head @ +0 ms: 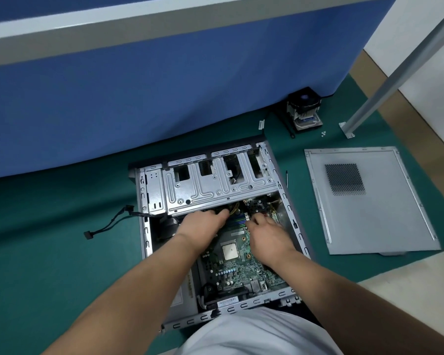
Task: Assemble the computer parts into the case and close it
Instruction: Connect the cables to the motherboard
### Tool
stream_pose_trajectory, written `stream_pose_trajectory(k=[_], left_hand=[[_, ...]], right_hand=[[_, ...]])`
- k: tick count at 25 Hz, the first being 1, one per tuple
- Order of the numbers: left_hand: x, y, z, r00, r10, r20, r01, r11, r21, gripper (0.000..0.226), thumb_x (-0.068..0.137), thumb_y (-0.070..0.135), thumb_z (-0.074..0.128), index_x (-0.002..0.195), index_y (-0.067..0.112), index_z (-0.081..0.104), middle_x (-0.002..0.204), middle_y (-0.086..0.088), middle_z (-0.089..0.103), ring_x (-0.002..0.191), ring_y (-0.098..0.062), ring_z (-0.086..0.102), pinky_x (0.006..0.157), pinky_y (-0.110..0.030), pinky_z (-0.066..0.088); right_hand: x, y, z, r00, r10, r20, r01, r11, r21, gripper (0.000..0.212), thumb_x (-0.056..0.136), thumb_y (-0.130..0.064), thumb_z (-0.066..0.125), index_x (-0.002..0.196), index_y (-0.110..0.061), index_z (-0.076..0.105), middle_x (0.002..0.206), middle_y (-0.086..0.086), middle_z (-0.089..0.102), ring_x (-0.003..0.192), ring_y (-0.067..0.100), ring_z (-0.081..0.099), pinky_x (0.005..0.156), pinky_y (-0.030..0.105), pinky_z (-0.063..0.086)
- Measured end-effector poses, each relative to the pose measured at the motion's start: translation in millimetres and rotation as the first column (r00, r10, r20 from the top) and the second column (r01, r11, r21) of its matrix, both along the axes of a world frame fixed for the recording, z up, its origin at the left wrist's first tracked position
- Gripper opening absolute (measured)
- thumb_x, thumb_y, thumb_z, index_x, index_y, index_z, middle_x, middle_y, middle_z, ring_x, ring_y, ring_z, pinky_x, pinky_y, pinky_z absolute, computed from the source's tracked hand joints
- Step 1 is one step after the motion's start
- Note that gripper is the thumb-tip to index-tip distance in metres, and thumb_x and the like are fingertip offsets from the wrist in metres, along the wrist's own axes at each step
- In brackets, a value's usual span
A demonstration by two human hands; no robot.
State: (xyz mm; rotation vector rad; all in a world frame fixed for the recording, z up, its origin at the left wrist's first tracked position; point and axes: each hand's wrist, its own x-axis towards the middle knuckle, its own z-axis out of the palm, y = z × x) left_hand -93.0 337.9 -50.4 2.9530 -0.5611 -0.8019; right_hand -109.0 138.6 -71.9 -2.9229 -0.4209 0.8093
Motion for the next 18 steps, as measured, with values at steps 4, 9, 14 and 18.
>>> stream_pose_trajectory(k=[4,9,14,18], left_hand=[[-2,-1,-4,0.975,0.221,-0.032,-0.221,0.975,0.022,0.052,0.082,-0.014,0.048,0.125,0.015,0.055,0.106,-0.009,0.064,0.097,-0.037,0.066,0.070,-0.041,0.045],[4,5,-13,0.852,0.462,-0.248,-0.476,0.879,0.001,0.046,0.100,0.004,0.043,0.141,0.021,0.052,0.136,-0.013,0.061,0.124,-0.034,0.059,0.101,-0.040,0.046],[1,15,-12,0.780,0.539,-0.318,-0.575,0.818,-0.023,0.046,0.104,0.016,0.048,0.148,0.030,0.048,0.138,-0.009,0.060,0.123,-0.029,0.060,0.101,-0.038,0.050],[-16,20,-6,0.792,0.471,-0.388,-0.491,0.869,0.053,0.062,0.105,0.036,0.044,0.162,0.031,0.021,0.166,-0.005,0.029,0.146,-0.029,0.041,0.114,-0.046,0.042]], right_hand=[[-6,10,2,0.994,0.077,0.081,-0.083,0.994,0.065,0.053,0.091,-0.014,0.054,0.144,-0.016,0.049,0.154,0.005,0.034,0.138,0.026,0.037,0.119,0.041,0.031],[-12,32,3,0.948,0.316,0.033,-0.316,0.928,0.196,0.078,0.094,-0.016,0.059,0.162,-0.014,0.020,0.171,0.000,-0.001,0.157,0.022,0.002,0.128,0.040,0.005],[-12,55,-12,0.896,0.429,-0.111,-0.434,0.901,-0.021,0.091,0.094,-0.009,0.054,0.162,-0.011,-0.006,0.167,0.004,-0.024,0.155,0.020,-0.020,0.124,0.036,-0.013],[-8,63,-23,0.893,0.418,-0.165,-0.438,0.893,-0.106,0.092,0.095,-0.011,0.050,0.161,-0.011,-0.014,0.167,0.005,-0.024,0.155,0.021,-0.020,0.125,0.042,-0.012]])
